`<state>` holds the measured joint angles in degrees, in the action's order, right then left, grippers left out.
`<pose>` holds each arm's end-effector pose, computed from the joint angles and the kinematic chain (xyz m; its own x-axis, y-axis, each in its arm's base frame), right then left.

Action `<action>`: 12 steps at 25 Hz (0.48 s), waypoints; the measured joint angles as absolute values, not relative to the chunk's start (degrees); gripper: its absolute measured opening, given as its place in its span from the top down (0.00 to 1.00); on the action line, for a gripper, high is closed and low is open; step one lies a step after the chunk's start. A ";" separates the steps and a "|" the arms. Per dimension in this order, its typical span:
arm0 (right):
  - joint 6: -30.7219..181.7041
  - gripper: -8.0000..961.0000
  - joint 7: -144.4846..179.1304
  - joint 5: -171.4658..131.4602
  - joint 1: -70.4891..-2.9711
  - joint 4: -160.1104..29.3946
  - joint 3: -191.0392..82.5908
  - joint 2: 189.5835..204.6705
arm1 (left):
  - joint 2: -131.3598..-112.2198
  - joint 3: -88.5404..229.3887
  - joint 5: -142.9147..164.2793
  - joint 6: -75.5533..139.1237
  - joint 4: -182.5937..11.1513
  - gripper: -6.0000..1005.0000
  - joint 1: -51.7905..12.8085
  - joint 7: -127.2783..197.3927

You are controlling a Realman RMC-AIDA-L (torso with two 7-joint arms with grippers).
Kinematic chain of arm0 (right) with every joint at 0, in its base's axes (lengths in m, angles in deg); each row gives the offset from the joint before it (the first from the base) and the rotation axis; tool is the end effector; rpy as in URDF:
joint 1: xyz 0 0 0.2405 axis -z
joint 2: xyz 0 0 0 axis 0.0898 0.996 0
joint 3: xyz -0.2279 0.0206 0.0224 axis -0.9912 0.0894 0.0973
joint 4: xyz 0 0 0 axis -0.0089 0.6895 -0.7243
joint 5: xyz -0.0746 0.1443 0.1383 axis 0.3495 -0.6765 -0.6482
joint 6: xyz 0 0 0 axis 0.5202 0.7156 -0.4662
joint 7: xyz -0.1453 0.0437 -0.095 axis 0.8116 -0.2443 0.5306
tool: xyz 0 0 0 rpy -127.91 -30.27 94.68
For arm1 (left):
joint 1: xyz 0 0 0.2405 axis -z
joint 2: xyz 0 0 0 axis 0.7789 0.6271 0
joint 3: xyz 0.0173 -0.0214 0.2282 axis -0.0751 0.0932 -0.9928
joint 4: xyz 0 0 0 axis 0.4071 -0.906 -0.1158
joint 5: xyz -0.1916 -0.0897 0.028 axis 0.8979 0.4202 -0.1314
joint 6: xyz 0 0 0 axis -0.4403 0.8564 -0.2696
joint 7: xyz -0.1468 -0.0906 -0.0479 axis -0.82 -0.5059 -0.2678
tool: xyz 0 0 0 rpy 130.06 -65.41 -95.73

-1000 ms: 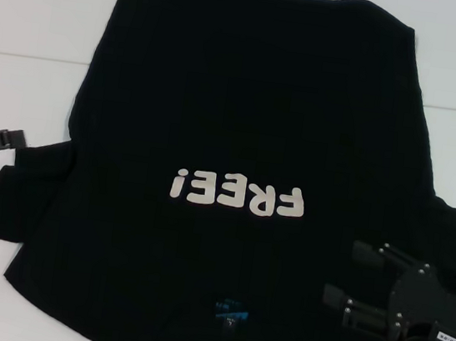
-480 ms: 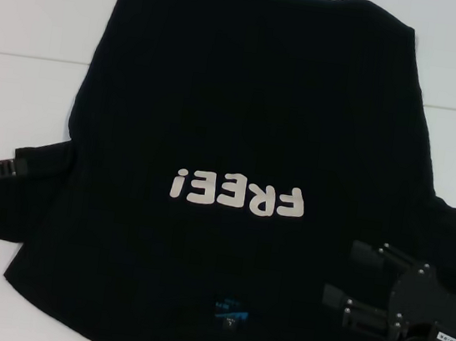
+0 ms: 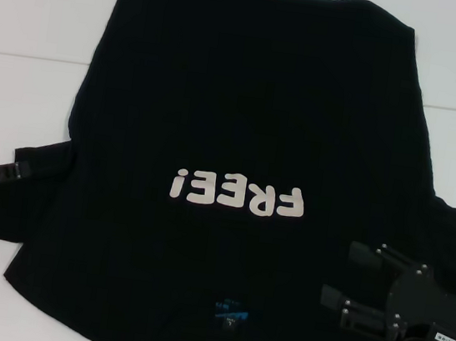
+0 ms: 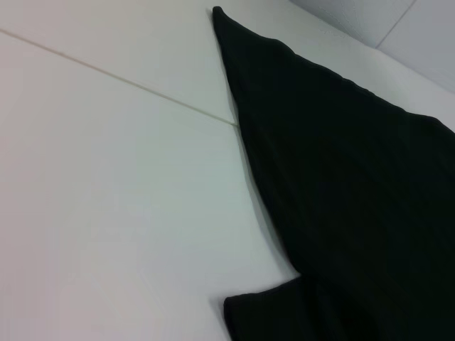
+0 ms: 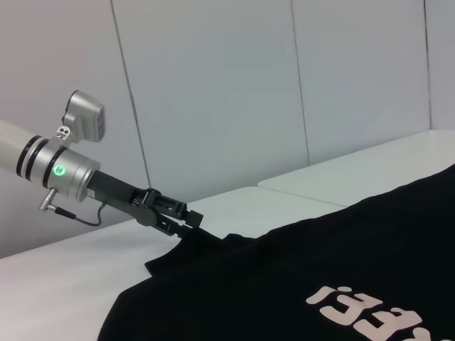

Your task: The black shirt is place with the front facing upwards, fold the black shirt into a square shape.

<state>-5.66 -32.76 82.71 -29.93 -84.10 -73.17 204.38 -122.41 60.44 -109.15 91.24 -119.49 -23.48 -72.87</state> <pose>0.2702 0.2849 -0.0461 0.7665 -0.2171 -0.6045 -0.4410 -0.8621 -0.2495 -0.3693 0.3501 0.0504 0.2689 0.6848 0.6773 0.9590 -0.1252 -0.2541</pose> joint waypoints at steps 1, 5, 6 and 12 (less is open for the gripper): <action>-5.66 0.08 -32.86 82.71 -29.94 -84.10 -73.17 204.38 | -122.47 60.38 -109.14 91.16 -119.43 0.11 -23.45 -72.72; -5.65 0.08 -33.12 82.71 -29.94 -84.10 -73.22 204.38 | -122.61 60.39 -109.11 90.92 -119.07 0.11 -23.36 -72.37; -5.65 0.08 -33.13 82.71 -29.94 -84.10 -73.26 204.38 | -122.64 60.39 -109.11 90.91 -118.91 0.11 -23.30 -72.36; -5.62 0.08 -33.13 82.71 -30.03 -84.11 -73.30 204.37 | -122.66 59.07 -109.13 91.90 -118.24 0.12 -22.82 -72.41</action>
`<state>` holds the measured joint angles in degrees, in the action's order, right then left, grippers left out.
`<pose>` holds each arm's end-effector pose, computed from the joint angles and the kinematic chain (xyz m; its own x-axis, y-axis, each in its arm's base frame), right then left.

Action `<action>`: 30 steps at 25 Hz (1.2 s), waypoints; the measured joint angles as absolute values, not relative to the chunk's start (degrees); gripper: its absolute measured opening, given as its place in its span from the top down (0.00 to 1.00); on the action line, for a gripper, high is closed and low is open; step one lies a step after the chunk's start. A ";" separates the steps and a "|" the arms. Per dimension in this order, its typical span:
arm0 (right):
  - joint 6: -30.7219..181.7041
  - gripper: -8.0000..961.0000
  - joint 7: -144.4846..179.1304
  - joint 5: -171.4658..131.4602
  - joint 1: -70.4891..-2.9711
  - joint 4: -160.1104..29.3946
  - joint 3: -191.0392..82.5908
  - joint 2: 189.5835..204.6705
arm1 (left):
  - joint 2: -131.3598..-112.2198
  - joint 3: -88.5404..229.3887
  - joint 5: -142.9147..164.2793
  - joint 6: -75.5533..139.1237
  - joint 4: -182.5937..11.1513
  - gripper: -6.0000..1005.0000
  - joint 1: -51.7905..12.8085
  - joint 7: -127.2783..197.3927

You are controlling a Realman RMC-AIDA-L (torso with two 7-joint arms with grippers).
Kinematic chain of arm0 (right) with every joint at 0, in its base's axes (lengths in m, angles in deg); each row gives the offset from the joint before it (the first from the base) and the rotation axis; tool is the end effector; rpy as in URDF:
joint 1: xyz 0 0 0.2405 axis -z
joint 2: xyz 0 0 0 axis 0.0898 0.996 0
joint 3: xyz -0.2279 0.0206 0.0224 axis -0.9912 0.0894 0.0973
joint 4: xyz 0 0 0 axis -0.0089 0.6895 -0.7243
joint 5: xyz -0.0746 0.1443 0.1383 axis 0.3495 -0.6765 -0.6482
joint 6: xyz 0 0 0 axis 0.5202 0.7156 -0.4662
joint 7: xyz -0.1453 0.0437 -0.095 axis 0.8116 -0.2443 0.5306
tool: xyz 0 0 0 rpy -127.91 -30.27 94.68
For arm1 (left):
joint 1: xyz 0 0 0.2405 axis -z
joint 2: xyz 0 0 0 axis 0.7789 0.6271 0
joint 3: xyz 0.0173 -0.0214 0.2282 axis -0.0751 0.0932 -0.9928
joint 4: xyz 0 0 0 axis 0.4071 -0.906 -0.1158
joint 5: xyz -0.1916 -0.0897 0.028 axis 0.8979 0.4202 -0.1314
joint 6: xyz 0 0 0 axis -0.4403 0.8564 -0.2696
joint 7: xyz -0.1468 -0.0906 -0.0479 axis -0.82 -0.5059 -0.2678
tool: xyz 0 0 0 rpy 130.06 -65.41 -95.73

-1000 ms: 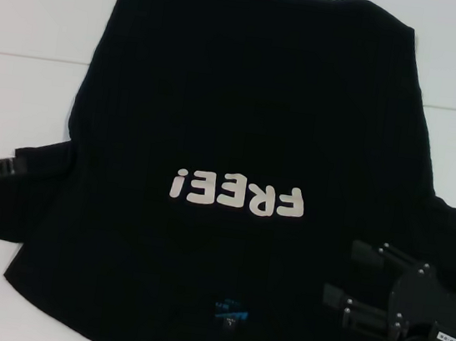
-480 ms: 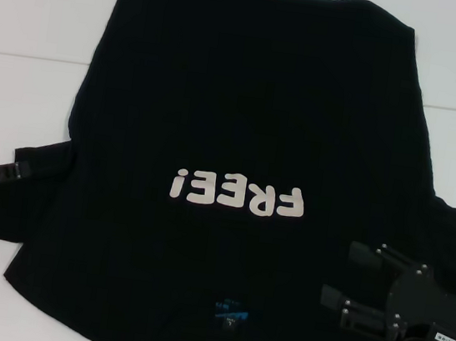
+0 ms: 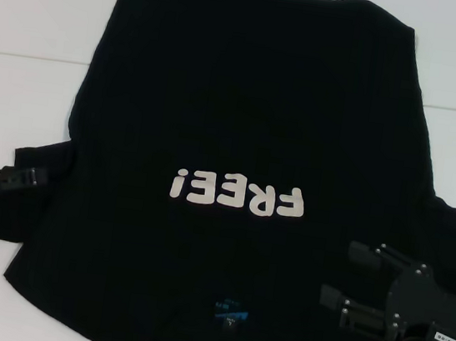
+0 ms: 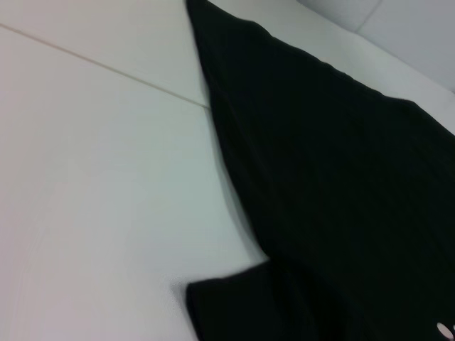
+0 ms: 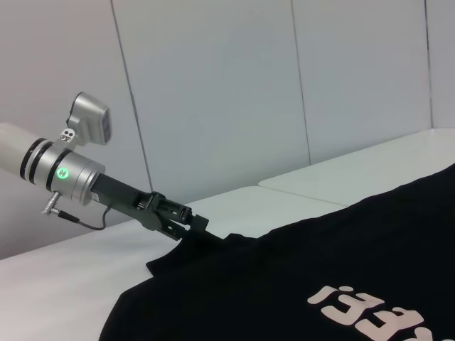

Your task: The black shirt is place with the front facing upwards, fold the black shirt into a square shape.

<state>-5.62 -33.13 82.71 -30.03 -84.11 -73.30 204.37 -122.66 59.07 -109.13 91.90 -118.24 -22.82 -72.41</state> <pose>0.2698 0.2852 -0.0463 0.7651 -0.2215 -0.6046 -0.4434 -0.8622 -0.2452 -0.3608 0.3511 0.0382 0.2803 0.7036 0.6530 0.9580 -0.1625 -0.2362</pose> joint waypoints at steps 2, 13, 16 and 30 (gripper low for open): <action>-5.61 0.08 -33.13 82.71 -30.01 -84.11 -73.19 204.38 | -122.66 58.66 -109.22 91.97 -118.24 0.12 -22.78 -72.56; -5.66 0.08 -33.12 82.71 -29.93 -84.11 -73.21 204.38 | -122.59 57.32 -109.41 90.90 -118.66 0.29 -22.85 -72.76; -5.70 0.08 -33.12 82.71 -29.93 -84.11 -73.23 204.37 | -122.52 57.02 -109.75 90.89 -118.67 0.43 -22.78 -72.94; -6.15 0.08 -33.12 82.71 -30.03 -84.11 -73.23 204.38 | -122.74 57.35 -109.91 89.19 -118.83 0.96 -23.06 -74.68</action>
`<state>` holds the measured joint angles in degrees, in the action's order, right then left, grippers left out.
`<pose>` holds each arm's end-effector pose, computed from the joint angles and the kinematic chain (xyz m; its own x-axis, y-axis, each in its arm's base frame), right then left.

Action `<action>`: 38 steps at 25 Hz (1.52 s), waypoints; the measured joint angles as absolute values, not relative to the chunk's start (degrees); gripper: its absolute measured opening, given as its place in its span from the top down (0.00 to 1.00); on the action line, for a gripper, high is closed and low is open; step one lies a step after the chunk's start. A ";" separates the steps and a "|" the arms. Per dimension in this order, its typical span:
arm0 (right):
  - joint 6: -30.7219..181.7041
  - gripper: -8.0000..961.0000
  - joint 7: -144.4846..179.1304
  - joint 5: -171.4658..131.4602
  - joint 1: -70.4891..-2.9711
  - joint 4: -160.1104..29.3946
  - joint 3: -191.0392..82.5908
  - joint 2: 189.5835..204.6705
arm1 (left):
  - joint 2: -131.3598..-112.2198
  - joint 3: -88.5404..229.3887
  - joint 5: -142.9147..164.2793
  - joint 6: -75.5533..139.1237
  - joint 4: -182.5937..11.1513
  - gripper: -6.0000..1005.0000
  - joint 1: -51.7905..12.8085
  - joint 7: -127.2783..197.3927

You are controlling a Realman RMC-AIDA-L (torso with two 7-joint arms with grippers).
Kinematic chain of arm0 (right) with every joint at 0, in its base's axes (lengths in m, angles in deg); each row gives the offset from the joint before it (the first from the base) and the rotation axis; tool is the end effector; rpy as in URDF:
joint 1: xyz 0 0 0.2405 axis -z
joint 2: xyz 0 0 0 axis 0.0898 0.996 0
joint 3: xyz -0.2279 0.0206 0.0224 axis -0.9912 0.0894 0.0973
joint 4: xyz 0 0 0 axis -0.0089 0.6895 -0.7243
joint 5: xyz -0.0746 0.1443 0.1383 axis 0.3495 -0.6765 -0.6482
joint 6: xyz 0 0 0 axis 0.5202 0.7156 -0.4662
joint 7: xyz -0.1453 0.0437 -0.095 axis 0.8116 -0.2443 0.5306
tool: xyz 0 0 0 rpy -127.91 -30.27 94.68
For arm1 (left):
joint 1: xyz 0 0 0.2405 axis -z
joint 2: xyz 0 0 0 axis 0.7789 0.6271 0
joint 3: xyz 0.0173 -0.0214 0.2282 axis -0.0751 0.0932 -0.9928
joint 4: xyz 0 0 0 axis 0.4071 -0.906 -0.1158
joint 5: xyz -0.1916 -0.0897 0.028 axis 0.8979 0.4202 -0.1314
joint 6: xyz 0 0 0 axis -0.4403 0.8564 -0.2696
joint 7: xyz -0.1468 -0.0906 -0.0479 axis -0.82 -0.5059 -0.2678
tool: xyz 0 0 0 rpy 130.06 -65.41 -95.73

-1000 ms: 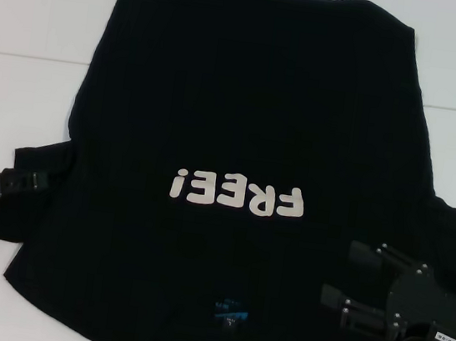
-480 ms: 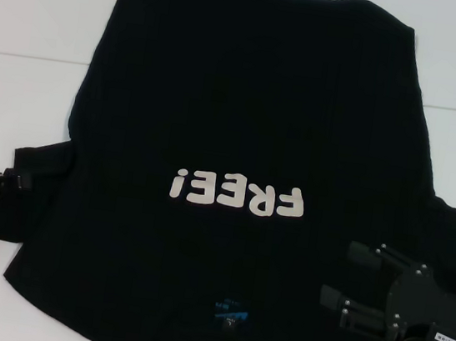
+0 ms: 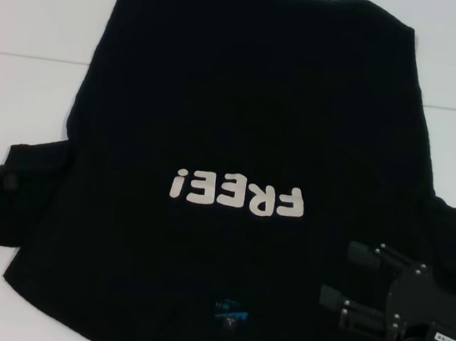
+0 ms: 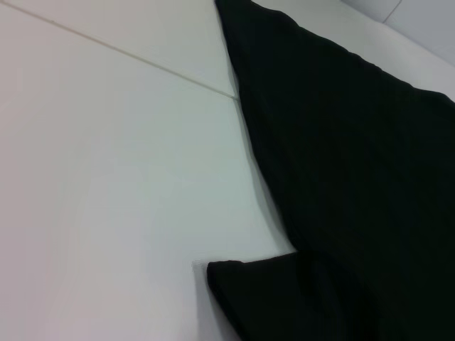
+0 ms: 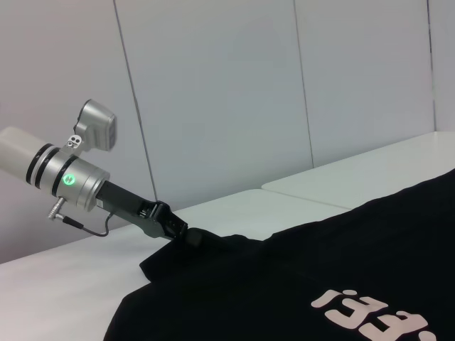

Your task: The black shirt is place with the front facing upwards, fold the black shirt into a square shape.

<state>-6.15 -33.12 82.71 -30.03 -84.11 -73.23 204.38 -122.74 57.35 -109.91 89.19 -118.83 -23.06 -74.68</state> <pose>0.2685 0.2844 -0.0459 0.7621 -0.2188 -0.6094 -0.4404 -0.8651 -0.2402 -0.3683 0.3522 0.0393 0.2688 0.7148 0.6456 0.9567 -0.1203 -0.2651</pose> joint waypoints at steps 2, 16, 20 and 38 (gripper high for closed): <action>-6.16 0.08 -33.12 82.71 -30.02 -84.11 -73.20 204.38 | -122.66 57.37 -110.26 89.19 -119.25 0.97 -23.03 -74.87; -6.42 0.08 -33.12 82.71 -29.96 -84.11 -73.33 204.38 | -122.00 55.47 -112.00 88.65 -124.64 0.97 -21.66 -80.41; -6.48 0.08 -33.12 82.71 -29.94 -84.12 -73.47 204.41 | -121.99 52.72 -113.42 89.84 -125.80 0.96 -21.02 -84.53; -6.49 0.08 -33.12 82.80 -30.09 -83.45 -73.50 204.47 | -123.39 50.61 -107.90 105.90 -127.72 0.91 -15.58 -102.88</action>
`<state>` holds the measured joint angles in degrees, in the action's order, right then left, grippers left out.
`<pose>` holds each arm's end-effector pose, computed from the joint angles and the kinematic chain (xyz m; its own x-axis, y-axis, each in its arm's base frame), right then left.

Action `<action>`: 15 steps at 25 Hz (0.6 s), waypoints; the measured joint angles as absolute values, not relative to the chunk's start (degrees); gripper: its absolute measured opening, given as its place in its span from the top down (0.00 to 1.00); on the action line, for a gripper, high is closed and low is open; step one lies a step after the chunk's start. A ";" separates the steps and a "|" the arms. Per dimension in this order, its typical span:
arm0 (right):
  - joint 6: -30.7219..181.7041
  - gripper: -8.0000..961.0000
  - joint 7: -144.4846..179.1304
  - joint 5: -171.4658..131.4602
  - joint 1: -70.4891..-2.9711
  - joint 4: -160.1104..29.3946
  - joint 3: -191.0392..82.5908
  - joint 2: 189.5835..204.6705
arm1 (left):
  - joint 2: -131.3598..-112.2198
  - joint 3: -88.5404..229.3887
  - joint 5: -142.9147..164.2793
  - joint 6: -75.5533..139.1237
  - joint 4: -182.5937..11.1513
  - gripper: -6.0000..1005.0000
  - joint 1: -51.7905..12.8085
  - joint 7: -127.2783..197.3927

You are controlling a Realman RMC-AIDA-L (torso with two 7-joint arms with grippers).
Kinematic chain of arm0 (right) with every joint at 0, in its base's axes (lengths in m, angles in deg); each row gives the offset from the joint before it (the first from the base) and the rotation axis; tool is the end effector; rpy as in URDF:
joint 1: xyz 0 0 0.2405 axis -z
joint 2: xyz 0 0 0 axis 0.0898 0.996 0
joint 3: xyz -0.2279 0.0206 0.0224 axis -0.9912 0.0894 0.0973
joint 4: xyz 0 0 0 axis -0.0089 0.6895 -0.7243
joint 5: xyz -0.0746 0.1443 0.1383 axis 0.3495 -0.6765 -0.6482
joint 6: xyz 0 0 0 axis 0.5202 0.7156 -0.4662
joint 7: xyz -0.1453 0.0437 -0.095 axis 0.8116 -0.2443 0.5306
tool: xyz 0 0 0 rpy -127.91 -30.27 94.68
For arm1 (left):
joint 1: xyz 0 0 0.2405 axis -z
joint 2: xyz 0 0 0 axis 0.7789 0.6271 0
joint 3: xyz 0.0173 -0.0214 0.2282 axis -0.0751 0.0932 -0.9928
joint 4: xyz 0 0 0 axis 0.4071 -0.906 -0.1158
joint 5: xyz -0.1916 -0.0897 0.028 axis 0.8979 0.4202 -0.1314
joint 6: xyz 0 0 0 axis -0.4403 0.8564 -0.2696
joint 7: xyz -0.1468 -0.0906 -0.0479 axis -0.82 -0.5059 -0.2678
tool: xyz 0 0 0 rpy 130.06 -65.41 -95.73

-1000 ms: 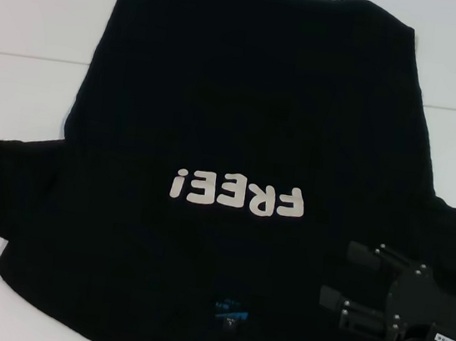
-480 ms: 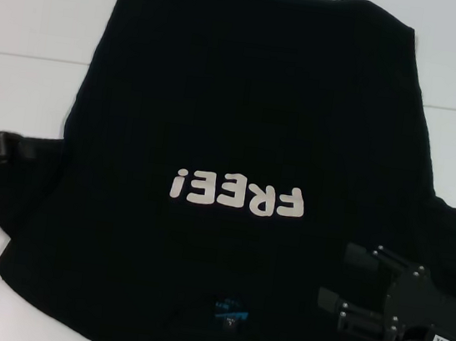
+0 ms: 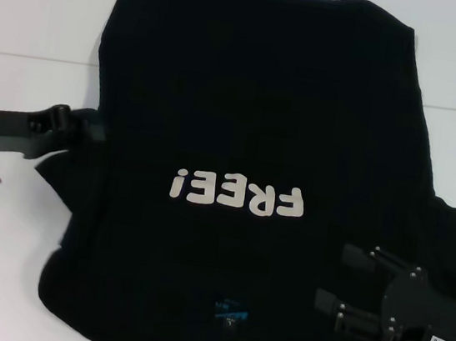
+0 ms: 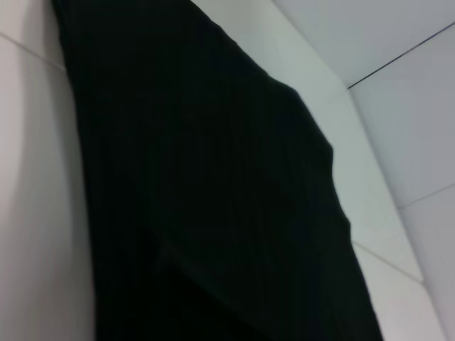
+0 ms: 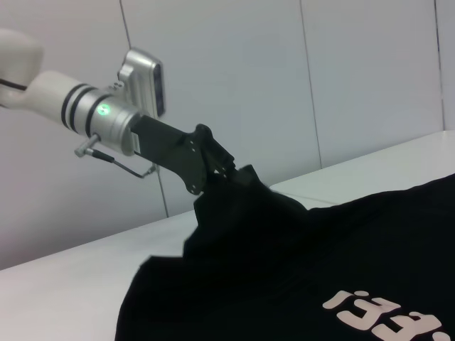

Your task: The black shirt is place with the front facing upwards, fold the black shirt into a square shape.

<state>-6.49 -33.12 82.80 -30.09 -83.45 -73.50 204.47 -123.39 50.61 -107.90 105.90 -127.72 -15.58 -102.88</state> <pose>0.2663 0.2817 -0.0491 0.7559 -0.2254 -0.6147 -0.4405 -0.8697 -0.2228 -0.2656 0.3828 0.0406 0.0568 0.8282 0.5575 0.9873 -0.1297 0.0920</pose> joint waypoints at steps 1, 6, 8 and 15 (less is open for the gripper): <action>-6.49 0.08 -33.12 82.81 -30.10 -83.43 -73.50 204.47 | -123.39 50.66 -107.59 105.36 -126.59 0.91 -15.43 -102.90; -6.54 0.08 -33.12 82.85 -30.12 -83.33 -73.50 204.47 | -123.42 50.50 -107.48 100.12 -121.69 0.89 -15.18 -102.78; -6.55 0.08 -33.12 82.88 -30.11 -83.32 -73.50 204.47 | -123.43 50.50 -107.46 99.12 -121.15 0.89 -15.30 -102.57; -6.55 0.08 -33.12 82.94 -30.12 -83.32 -73.50 204.47 | -124.08 50.55 -107.11 98.95 -120.45 0.84 -15.35 -102.47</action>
<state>-6.55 -33.12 82.94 -30.12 -83.32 -73.50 204.47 -124.08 50.55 -107.11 98.95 -120.45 -15.35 -102.47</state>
